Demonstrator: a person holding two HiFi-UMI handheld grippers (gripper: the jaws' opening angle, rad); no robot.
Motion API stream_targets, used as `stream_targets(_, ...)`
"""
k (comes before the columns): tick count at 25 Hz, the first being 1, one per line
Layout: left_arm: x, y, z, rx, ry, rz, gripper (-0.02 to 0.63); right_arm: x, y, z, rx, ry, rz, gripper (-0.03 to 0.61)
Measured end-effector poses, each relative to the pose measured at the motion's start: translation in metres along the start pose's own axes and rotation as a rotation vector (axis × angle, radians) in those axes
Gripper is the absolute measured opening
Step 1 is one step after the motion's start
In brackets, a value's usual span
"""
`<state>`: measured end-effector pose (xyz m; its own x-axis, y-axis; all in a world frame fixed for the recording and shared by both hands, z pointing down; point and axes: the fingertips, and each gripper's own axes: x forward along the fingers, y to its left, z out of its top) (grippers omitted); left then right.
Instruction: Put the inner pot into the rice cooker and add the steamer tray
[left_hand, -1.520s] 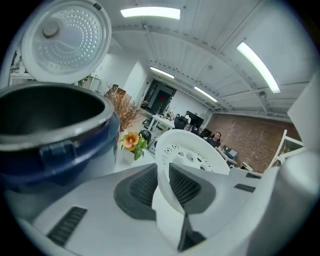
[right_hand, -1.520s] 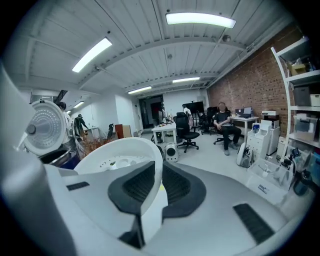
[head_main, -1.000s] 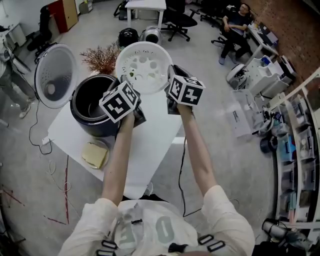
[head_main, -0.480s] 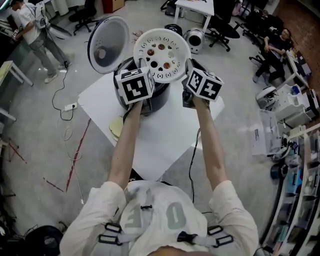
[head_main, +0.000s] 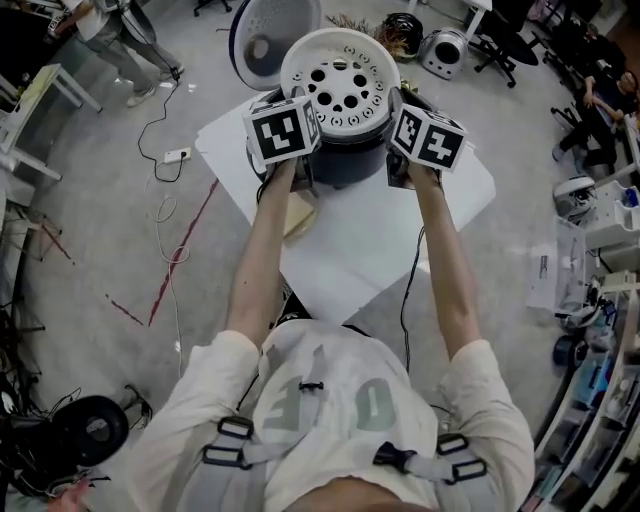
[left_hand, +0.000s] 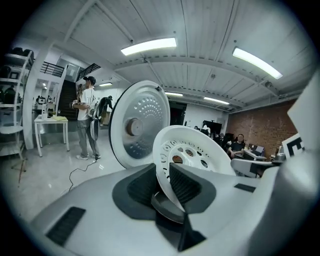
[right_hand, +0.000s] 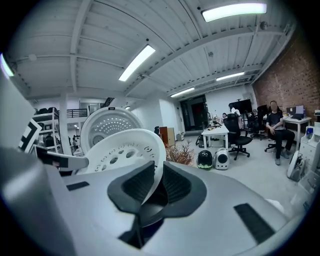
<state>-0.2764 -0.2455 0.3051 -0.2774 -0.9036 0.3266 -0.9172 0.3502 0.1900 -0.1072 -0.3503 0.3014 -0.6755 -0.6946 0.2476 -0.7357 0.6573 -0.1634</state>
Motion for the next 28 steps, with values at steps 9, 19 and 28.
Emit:
stream_targets(9,0.022,0.007,-0.022,0.03,0.066,-0.015,0.081,0.014,-0.006,-0.031,-0.049,0.087,0.006,0.066)
stream_targets(19,0.027,-0.007,-0.048,0.037,0.112,0.006,0.083,0.003,-0.023,-0.045,-0.086,0.122,0.018,0.067)
stream_targets(28,0.024,-0.035,-0.064,0.075,0.155,0.011,0.088,-0.015,-0.045,-0.051,-0.13,0.137,0.002,0.074)
